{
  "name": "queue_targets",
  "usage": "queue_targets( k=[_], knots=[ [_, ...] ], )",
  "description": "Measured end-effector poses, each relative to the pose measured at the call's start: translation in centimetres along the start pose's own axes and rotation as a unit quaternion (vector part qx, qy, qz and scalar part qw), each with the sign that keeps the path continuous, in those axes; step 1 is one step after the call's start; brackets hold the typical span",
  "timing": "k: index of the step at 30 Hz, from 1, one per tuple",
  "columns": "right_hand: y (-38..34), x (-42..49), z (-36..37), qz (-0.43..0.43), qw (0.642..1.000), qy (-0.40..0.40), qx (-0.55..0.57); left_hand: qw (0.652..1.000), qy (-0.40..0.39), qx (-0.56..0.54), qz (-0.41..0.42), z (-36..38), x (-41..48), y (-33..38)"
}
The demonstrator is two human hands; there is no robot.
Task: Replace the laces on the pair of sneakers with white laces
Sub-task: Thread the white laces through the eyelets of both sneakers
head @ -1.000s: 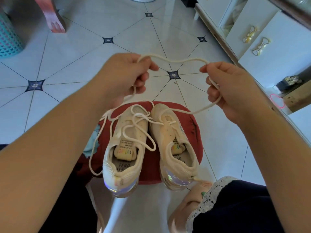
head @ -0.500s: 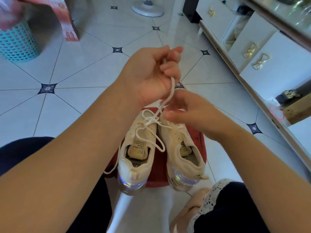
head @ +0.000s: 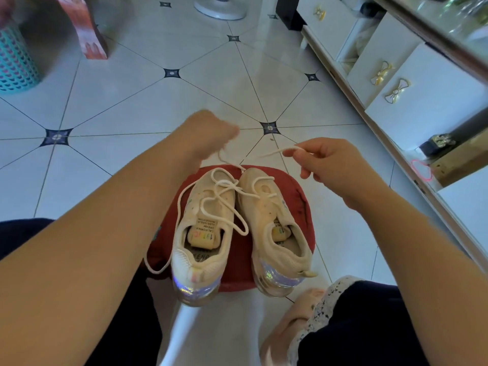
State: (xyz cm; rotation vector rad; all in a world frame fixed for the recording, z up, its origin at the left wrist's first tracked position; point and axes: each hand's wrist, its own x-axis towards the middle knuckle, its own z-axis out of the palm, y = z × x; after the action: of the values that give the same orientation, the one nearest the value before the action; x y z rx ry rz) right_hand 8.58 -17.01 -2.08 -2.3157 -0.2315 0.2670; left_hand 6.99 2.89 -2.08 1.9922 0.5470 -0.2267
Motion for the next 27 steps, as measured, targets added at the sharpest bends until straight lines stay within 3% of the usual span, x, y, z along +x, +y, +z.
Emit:
queue_targets(
  k=[1, 2, 4, 7, 9, 11, 15, 21, 27],
  knots=[
    [0.1, 0.1, 0.2, -0.008, 1.000, 0.003, -0.027, 0.982, 0.035, 0.184, 0.031, 0.7, 0.1, -0.5],
    [0.0, 0.2, 0.5, -0.015, 0.998, -0.009, -0.054, 0.953, 0.075, 0.282, 0.077, 1.4, 0.0, -0.7],
    [-0.3, 0.3, 1.1, -0.026, 0.995, -0.051, -0.086, 0.946, 0.101, 0.248, 0.185, 3.2, -0.5, -0.8],
    [-0.7, 0.6, 1.9, -0.041, 0.995, -0.053, -0.080, 0.959, -0.027, 0.109, 0.261, 5.4, -1.2, -0.4],
    [-0.4, 0.8, 2.1, -0.035, 0.997, -0.032, -0.053, 0.963, -0.069, 0.073, 0.251, 6.2, -1.0, -0.5],
    [0.1, 0.8, 1.8, -0.018, 0.999, -0.010, -0.025, 0.963, -0.062, 0.085, 0.248, 6.3, -0.5, -0.8],
    [1.1, 1.2, 1.0, -0.013, 0.998, 0.021, -0.065, 0.962, -0.071, 0.099, 0.243, 6.1, 0.1, -1.3],
    [1.7, 0.8, 2.6, 0.023, 0.999, -0.023, -0.009, 0.978, -0.104, 0.002, 0.178, 7.3, -0.1, -2.1],
    [2.4, -0.4, 2.9, 0.068, 0.973, -0.180, -0.131, 0.988, -0.098, -0.088, 0.075, 7.4, 0.5, -2.7]
  ],
)
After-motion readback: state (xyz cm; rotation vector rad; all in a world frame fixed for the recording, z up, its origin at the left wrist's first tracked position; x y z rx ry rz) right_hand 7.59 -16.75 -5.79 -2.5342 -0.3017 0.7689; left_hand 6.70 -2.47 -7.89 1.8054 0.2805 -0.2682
